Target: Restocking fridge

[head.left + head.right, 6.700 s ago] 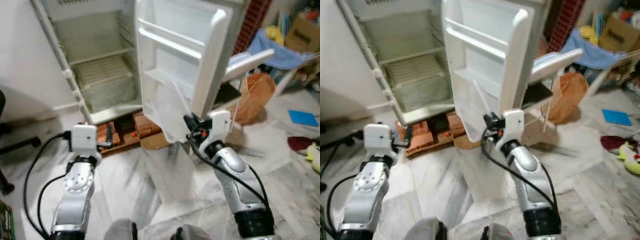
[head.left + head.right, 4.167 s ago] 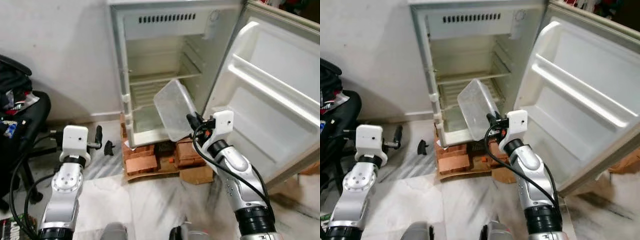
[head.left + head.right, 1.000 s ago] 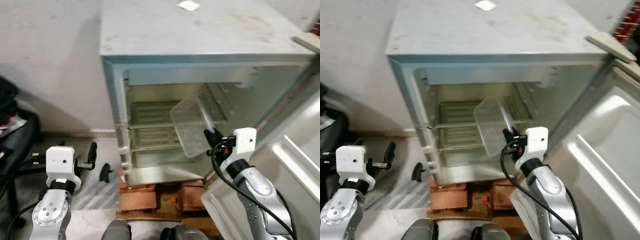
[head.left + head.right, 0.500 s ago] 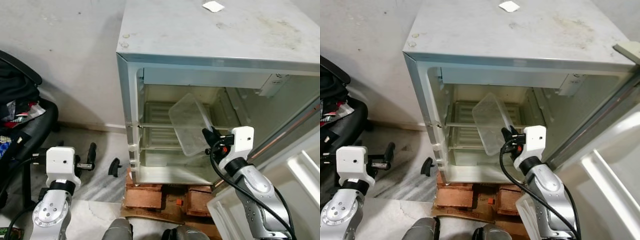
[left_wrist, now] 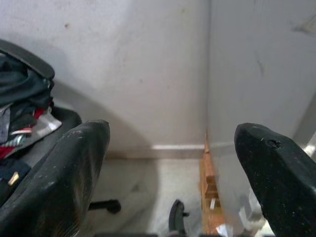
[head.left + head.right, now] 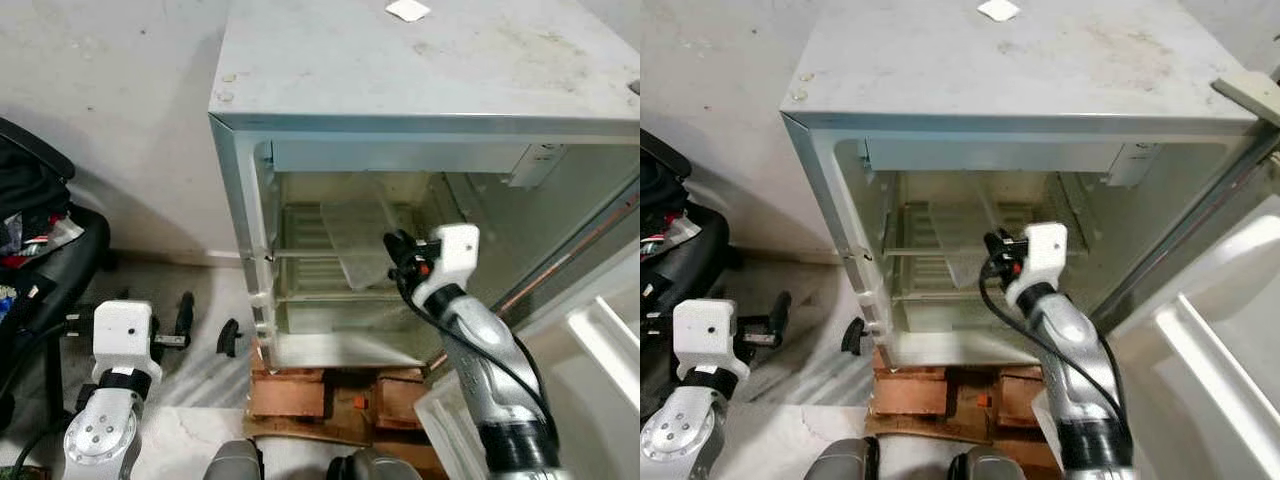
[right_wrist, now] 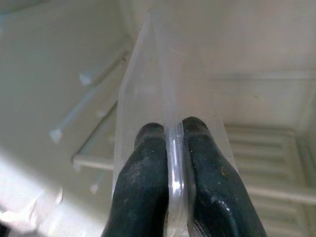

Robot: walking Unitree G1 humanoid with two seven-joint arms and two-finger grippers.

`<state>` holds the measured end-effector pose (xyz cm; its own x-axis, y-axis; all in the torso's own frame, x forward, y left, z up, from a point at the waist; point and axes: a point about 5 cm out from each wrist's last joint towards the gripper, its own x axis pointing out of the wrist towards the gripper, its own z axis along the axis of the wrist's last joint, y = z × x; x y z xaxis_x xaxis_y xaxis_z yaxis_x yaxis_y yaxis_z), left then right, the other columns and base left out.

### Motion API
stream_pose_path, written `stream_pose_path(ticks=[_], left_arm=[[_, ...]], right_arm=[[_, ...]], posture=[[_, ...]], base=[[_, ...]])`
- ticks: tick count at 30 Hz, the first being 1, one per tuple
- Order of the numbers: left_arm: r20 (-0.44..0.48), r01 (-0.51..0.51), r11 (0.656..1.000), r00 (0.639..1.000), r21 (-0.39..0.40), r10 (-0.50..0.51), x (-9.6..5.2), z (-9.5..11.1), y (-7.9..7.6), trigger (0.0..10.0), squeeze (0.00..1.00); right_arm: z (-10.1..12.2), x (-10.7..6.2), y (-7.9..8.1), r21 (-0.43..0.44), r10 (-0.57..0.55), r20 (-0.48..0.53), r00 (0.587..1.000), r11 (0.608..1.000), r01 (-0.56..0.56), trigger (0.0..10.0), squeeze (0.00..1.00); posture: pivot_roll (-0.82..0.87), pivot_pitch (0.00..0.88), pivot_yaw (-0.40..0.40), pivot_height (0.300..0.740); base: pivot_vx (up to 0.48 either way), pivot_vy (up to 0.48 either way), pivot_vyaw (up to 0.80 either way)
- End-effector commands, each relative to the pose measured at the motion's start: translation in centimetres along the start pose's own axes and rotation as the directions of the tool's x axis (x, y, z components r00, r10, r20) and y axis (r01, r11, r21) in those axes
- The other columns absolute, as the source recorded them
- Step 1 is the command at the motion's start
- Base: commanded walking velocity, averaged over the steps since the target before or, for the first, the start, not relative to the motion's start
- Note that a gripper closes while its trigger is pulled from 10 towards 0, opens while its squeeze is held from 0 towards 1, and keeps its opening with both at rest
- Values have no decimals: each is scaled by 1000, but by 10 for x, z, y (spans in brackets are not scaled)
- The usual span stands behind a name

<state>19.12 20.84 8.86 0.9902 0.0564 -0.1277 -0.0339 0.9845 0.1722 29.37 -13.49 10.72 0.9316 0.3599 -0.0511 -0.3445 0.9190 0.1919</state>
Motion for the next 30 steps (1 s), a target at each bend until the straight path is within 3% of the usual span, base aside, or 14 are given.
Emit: stream_pose_path(ticks=[1, 6, 19, 30], left_arm=[[-1, -9, 1000, 1000, 12, 9, -4, 3, 2, 10000, 0], [-10, -16, 1000, 1000, 17, 16, -8, 3, 3, 10000, 0], [-23, -32, 999, 999, 21, 32, -17, 6, 2, 10000, 0], [-34, -59, 998, 998, 32, 60, -19, 8, 4, 10000, 0]], right_arm=[[-2, 5, 2, -8, 17, -3, 1000, 1000, -17, 10000, 0], [-3, 20, 8, 12, 36, 4, 999, 999, -37, 10000, 0], [-8, 58, 32, 189, -26, 10, 1000, 982, 23, 10000, 0], [-22, 79, 56, 371, -90, -72, 993, 922, 111, 10000, 0]], posture=[[112, 168, -83, 740], [131, 186, -88, 740], [171, 224, -111, 740], [213, 236, -129, 740]], base=[[0, 0, 0], [0, 0, 0], [0, 0, 0], [0, 0, 0]])
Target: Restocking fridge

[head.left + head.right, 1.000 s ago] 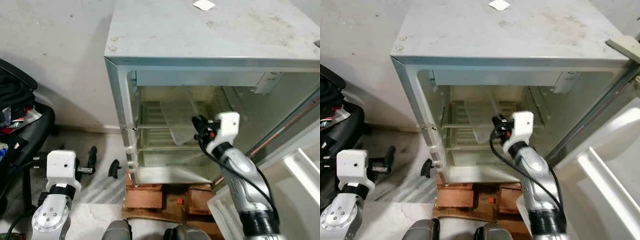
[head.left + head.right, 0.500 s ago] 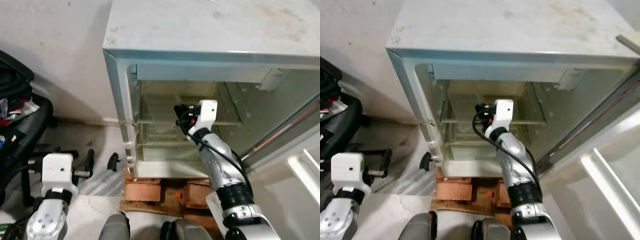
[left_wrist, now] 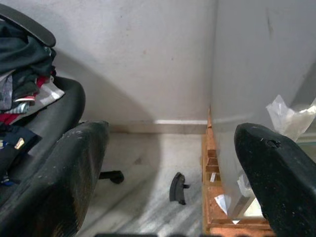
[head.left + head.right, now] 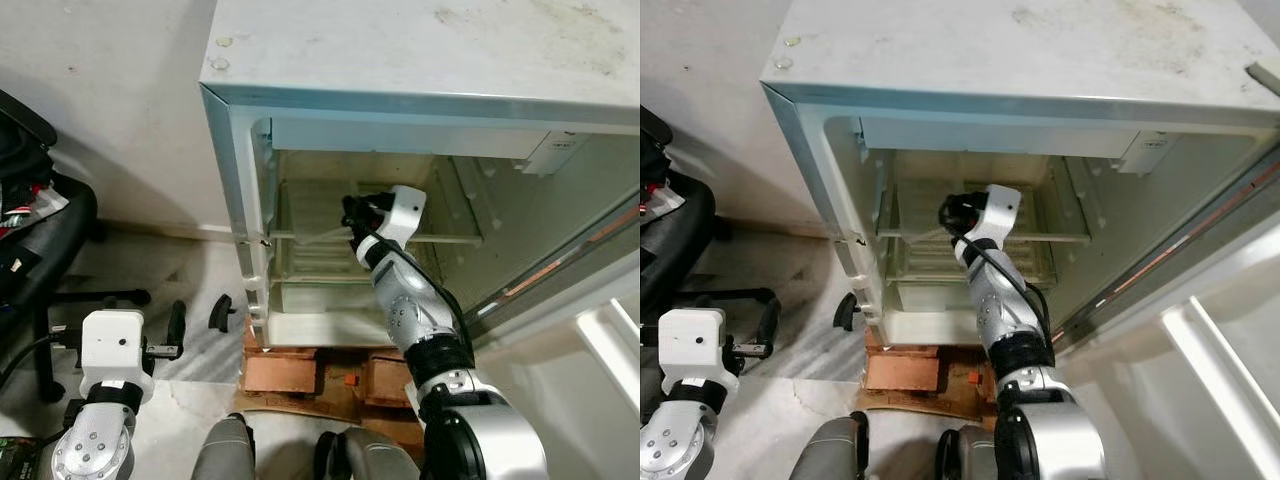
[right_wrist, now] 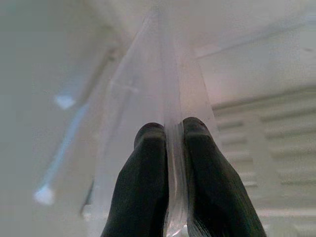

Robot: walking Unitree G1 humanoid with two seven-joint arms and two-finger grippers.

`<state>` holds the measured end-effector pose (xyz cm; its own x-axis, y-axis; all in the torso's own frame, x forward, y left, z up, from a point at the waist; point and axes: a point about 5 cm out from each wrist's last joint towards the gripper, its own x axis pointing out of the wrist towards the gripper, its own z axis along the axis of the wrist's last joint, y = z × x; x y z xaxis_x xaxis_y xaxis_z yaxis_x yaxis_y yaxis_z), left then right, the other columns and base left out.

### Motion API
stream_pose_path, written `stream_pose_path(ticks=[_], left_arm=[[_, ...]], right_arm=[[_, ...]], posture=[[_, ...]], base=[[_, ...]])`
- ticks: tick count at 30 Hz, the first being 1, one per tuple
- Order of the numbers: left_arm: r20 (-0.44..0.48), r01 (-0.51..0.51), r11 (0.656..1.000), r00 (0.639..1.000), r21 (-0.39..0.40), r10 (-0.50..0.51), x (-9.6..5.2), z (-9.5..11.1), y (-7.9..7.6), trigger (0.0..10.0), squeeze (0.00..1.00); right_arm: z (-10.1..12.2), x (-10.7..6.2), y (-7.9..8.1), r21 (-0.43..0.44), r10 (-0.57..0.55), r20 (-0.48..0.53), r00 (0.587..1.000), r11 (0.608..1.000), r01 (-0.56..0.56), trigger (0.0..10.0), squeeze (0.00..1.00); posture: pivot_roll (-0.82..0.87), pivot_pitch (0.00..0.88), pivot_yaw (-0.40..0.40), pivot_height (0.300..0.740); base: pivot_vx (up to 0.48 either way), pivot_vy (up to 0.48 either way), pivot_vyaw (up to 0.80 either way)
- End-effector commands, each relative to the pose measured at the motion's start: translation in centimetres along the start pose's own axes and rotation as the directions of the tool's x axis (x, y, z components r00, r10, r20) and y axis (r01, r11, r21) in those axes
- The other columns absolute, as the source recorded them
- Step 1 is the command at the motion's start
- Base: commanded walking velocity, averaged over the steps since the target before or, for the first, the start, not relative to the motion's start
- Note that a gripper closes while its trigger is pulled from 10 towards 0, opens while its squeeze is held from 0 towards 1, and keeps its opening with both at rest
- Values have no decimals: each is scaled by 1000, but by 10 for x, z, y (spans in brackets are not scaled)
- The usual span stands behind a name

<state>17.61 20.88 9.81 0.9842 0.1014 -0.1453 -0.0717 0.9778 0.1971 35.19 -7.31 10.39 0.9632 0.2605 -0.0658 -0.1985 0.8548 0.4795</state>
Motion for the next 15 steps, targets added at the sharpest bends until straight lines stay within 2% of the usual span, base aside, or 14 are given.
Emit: stream_pose_path(ticks=[1, 8, 10, 15], left_arm=[[-7, -23, 1000, 1000, 13, 23, -2, 2, 3, 10000, 0], [-12, -33, 999, 999, 14, 33, -3, 2, 4, 10000, 0], [-14, -32, 999, 999, 15, 32, -3, 2, 3, 10000, 0], [-13, -32, 999, 999, 16, 32, -2, 2, 2, 10000, 0]], right_arm=[[-24, 2, 18, 95, -26, -90, 996, 995, 35, 10000, 0], [-27, 9, 23, 158, -104, -123, 987, 980, 123, 10000, 0], [-29, 11, 22, 245, -155, -153, 976, 951, 190, 10000, 0], [-33, 12, 27, 296, -142, -190, 971, 935, 194, 10000, 0]], posture=[[216, 237, -129, 740], [219, 238, -135, 740], [220, 236, -135, 740], [222, 234, -139, 740]], base=[[0, 0, 0], [0, 0, 0], [0, 0, 0], [0, 0, 0]])
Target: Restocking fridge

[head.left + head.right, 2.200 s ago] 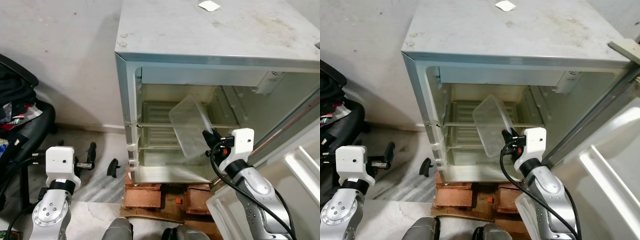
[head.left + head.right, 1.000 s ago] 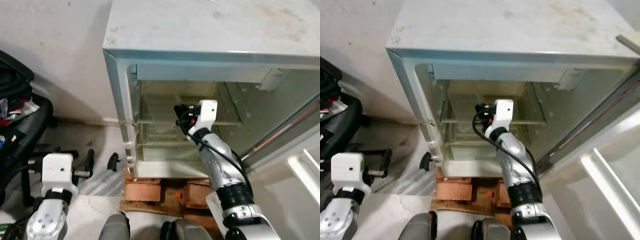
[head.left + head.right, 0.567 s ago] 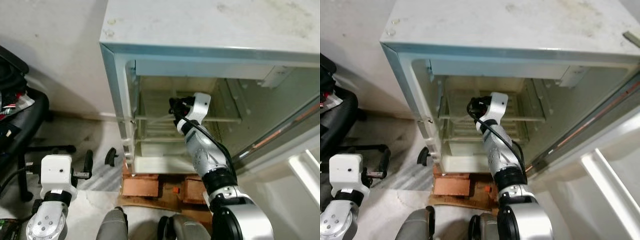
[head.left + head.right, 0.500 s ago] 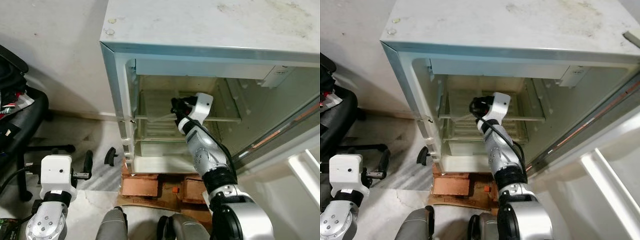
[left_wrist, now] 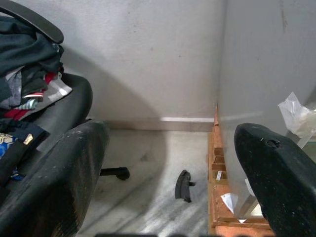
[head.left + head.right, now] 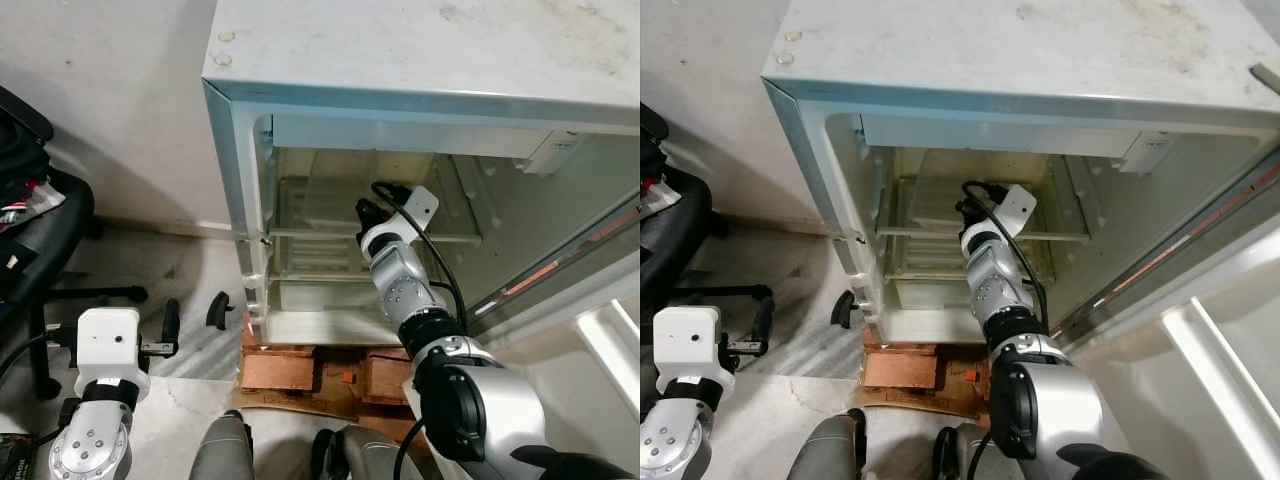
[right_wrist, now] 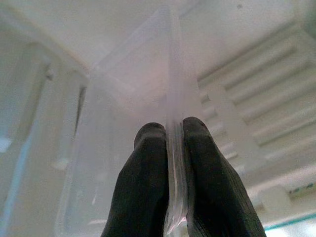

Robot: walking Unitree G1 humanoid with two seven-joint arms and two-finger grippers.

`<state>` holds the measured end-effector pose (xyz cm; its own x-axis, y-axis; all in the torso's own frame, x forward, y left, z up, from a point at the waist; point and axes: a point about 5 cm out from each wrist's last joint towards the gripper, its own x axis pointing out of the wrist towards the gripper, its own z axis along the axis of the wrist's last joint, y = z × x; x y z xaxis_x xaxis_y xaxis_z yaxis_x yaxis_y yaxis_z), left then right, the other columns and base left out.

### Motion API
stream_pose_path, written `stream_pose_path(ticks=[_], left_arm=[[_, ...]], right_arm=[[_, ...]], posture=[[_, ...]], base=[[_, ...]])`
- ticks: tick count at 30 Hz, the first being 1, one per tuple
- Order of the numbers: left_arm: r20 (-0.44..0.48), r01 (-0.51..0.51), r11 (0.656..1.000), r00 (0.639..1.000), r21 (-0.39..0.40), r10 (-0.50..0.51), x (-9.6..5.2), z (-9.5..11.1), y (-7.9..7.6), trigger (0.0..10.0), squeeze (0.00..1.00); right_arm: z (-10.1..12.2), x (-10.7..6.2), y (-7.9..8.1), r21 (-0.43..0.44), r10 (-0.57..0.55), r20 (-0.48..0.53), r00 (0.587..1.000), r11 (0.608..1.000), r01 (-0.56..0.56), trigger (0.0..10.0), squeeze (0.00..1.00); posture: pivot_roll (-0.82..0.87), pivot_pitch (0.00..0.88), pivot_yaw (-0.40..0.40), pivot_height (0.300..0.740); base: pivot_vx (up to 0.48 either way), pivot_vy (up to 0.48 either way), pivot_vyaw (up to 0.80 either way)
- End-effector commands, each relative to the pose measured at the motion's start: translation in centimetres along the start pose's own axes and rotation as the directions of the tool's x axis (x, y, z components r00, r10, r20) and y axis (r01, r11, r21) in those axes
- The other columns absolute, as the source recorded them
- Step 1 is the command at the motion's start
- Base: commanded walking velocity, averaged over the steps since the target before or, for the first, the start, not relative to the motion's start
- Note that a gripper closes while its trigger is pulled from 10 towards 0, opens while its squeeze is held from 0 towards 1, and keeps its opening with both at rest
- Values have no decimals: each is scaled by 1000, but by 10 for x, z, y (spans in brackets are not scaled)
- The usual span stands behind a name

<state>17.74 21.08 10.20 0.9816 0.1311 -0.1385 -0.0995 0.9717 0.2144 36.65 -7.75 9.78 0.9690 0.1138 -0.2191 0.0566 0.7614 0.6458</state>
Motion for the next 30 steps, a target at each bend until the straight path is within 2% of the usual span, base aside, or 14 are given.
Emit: stream_pose_path(ticks=[1, 2, 8, 9, 11, 18, 22, 23, 30], left_arm=[[-13, -3, 1000, 1000, 3, 3, -3, -1, -1, 10000, 0], [-14, -5, 1000, 1000, 6, 5, -2, -1, -1, 10000, 0], [-12, -15, 1000, 1000, 9, 15, -1, -1, 0, 10000, 0], [-13, -15, 1000, 1000, 9, 15, -1, -1, 0, 10000, 0], [-12, -14, 1000, 1000, 9, 14, -1, -1, -1, 10000, 0], [-6, -6, 1000, 1000, 10, 6, 3, -1, -3, 10000, 0], [-2, -2, 1000, 1000, 12, 2, 6, 0, -4, 10000, 0], [-2, -2, 1000, 1000, 12, 2, 7, 0, -4, 10000, 0], [4, 3, 1000, 1000, 14, -3, 11, 0, -5, 10000, 0]], right_arm=[[-41, -6, 29, 75, 28, -138, 990, 997, -18, 10000, 0], [-43, -6, 34, 105, 42, -151, 988, 994, -27, 10000, 992], [-52, -7, 55, 181, 162, -198, 967, 975, -127, 10000, 1000], [-54, -9, 65, 173, 221, -210, 952, 967, -186, 10000, 1000], [-55, -10, 71, 167, 262, -215, 941, 959, -228, 10000, 1000], [-49, -7, 60, 129, 240, -189, 952, 967, -218, 10000, 1000], [-41, -5, 52, 65, 230, -156, 961, 973, -223, 10000, 1000], [-36, -4, 48, 21, 224, -136, 965, 975, -223, 10000, 1000], [-11, 1, 29, -95, 192, -46, 980, 976, -196, 10000, 1000]], posture=[[222, 234, -139, 740], [228, 235, -145, 740], [232, 233, -152, 740], [232, 233, -152, 740], [229, 229, -152, 740], [218, 221, -150, 740], [215, 218, -150, 740], [211, 213, -149, 740], [204, 202, -147, 740]], base=[[0, 0, 0], [0, 0, 0], [0, 0, 0], [0, 0, 0], [0, 0, 0], [0, 0, 0], [0, 0, 0], [0, 0, 0], [0, 0, 0]])
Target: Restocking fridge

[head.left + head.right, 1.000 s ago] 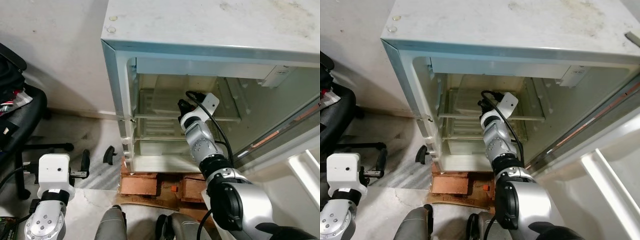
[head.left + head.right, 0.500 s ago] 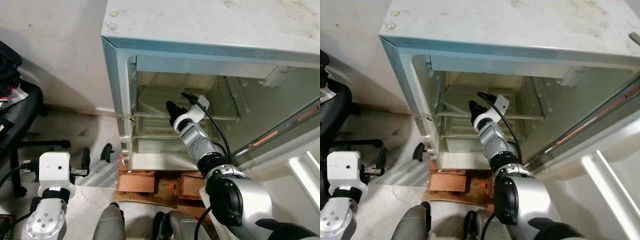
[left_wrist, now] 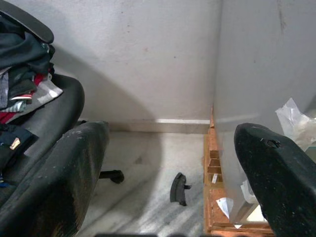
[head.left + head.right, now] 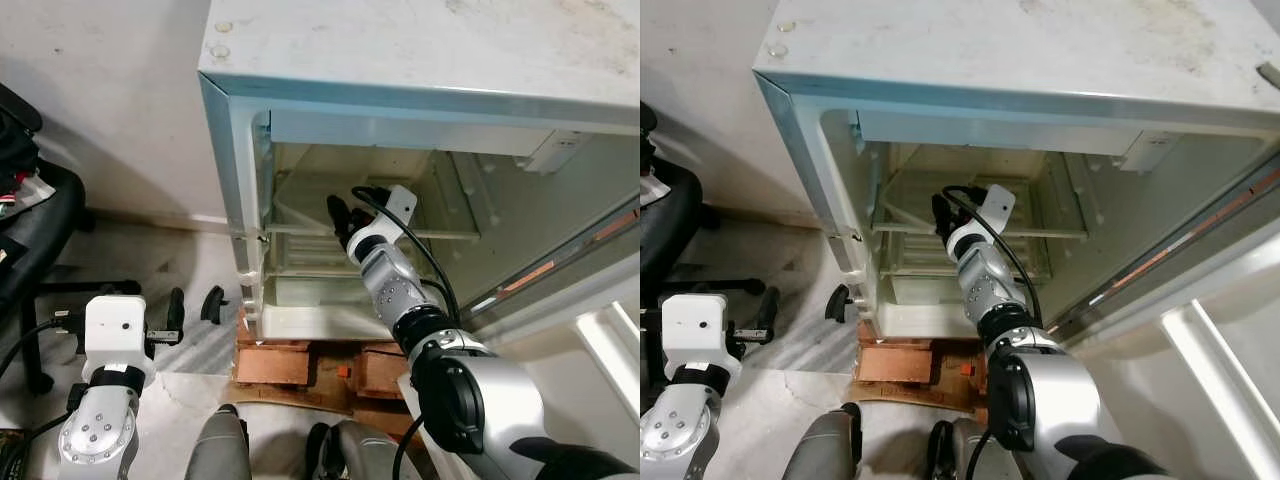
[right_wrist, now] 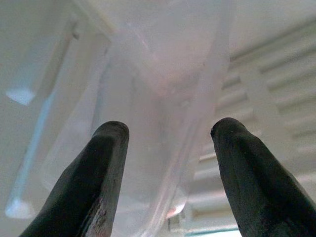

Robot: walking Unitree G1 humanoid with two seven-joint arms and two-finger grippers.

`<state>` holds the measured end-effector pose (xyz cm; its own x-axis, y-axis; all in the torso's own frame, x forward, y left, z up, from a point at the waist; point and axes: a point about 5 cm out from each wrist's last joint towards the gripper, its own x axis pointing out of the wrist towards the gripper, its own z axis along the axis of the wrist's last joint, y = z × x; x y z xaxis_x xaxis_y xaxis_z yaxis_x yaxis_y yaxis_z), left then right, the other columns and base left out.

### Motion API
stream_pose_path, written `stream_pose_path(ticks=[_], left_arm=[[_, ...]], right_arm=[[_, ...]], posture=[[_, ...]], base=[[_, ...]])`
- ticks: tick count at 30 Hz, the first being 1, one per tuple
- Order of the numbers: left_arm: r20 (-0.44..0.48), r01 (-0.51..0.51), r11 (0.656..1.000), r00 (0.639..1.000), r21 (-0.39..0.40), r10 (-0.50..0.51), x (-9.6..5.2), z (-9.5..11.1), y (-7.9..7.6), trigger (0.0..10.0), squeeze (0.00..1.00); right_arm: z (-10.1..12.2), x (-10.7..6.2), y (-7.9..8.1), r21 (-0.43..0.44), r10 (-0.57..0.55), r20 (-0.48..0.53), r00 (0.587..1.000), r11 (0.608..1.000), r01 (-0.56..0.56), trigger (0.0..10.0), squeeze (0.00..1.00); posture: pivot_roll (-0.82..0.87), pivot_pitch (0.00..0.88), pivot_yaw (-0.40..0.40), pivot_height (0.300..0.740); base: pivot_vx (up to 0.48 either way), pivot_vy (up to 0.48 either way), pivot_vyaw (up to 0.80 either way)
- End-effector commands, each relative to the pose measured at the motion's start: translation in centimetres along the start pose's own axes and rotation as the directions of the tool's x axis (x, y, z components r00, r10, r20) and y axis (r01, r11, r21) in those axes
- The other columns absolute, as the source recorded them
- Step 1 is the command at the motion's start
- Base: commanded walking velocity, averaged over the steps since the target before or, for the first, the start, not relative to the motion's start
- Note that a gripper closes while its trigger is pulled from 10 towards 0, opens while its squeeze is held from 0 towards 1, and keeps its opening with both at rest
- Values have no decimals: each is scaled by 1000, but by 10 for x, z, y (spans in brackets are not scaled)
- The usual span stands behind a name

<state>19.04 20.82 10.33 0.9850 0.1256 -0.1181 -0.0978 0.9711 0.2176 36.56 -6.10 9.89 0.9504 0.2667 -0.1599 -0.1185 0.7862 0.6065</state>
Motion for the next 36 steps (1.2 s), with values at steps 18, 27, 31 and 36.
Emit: stream_pose_path(ticks=[18, 27, 31, 36], left_arm=[[8, 4, 1000, 1000, -2, -3, 7, -5, -4, 10000, 0], [25, 6, 1000, 1000, 0, -6, 20, -5, -6, 10000, 0], [36, 36, 999, 999, 0, -36, 26, -5, -11, 10000, 0], [41, 46, 999, 998, -3, -46, 30, -4, -13, 10000, 0]], right_arm=[[34, -13, -4, -308, 168, 173, 970, 945, -109, 10000, 1000], [37, -54, -26, -369, 169, 218, 961, 926, -79, 10000, 1000], [24, -79, -37, -367, 152, 179, 972, 927, -78, 10000, 0], [19, -98, -45, -368, 127, 162, 979, 928, -60, 10000, 0]], posture=[[169, 149, -140, 740], [134, 117, -129, 740], [123, 107, -118, 740], [115, 97, -111, 740]], base=[[0, 0, 0], [0, 0, 0], [0, 0, 0], [0, 0, 0]])
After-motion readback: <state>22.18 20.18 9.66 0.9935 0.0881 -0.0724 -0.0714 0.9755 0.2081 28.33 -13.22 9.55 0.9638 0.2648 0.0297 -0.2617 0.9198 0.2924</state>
